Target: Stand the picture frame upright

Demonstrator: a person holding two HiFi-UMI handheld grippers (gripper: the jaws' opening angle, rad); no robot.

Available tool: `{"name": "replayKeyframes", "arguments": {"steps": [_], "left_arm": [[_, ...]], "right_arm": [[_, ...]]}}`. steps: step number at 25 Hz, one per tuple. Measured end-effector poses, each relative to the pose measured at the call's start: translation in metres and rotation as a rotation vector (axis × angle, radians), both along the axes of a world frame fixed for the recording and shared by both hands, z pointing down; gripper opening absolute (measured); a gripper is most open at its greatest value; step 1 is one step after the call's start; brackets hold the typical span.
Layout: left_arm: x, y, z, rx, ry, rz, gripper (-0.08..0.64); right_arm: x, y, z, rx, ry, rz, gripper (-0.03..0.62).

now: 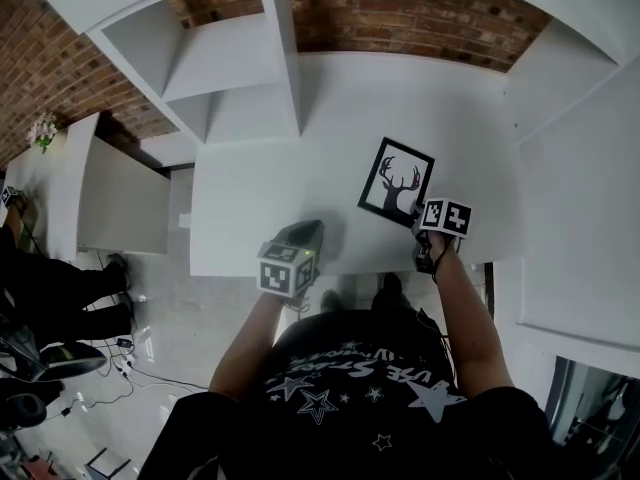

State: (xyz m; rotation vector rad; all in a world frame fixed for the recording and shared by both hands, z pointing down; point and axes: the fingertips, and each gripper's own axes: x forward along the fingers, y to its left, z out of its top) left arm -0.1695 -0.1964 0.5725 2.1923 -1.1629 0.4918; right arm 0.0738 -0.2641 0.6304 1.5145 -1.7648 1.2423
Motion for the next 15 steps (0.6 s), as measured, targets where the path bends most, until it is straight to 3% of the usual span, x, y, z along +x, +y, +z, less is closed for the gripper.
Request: {"name": "replayKeyframes", "arguments": {"steps": [15], "left_arm": [[0.006, 0.018, 0.009, -0.029, -0.015, 0.047, 0.02]], "right_arm": [[-0.005, 0.023, -0.001, 0.012, -0.009, -0.061, 0.086]]}}
